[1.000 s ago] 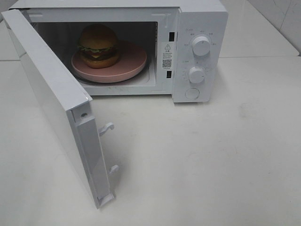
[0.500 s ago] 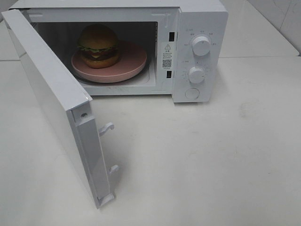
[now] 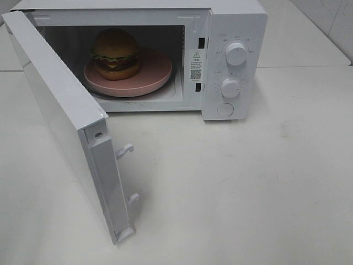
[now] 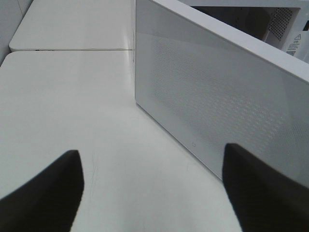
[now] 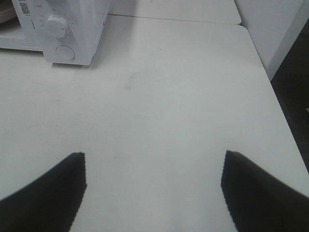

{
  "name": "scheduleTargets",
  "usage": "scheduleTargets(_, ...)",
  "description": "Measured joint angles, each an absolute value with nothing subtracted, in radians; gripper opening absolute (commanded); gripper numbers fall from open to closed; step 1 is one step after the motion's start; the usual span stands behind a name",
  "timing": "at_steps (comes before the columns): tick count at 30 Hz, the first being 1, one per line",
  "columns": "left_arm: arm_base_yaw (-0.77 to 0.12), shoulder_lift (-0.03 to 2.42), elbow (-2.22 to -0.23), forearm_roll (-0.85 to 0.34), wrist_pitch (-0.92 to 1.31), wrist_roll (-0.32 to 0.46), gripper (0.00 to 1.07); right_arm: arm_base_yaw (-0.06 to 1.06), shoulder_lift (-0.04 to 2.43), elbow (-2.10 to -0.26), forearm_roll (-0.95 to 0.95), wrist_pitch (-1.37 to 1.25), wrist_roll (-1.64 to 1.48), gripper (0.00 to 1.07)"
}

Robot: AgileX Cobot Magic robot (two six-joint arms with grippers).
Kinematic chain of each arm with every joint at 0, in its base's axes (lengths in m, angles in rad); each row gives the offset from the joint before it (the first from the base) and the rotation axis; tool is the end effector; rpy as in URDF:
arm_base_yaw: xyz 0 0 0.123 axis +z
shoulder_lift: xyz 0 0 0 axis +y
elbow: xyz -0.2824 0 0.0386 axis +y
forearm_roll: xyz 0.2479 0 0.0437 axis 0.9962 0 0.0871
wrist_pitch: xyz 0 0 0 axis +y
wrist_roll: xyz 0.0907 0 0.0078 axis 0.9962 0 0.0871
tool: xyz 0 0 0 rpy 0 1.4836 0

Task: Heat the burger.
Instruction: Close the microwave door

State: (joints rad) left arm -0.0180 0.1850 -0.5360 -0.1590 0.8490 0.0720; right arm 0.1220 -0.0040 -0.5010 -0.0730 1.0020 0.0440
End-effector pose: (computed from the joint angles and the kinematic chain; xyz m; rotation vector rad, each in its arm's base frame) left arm 0.0301 -0.0114 0.3035 0.0623 1.9744 -0.1512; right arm -0.0027 -0.0060 0.2824 -0.0761 1.9772 0.0215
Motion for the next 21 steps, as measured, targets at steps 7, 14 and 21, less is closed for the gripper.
scheduleTargets(7, -0.018, 0.355, -0.536, -0.159, 0.745, 0.072, 0.11, 0.122, -0.004, -0.501, -0.073, 1.002, 0.044, 0.75)
scheduleTargets(14, -0.018, 0.517, -0.503, -0.162, 0.573, 0.083, 0.00, 0.122, -0.004, -0.501, -0.073, 1.002, 0.044, 0.75)
scheduleTargets(21, -0.018, 0.580, -0.389, -0.162, 0.294, 0.098, 0.00, 0.122, -0.004, -0.501, -0.073, 1.002, 0.044, 0.75)
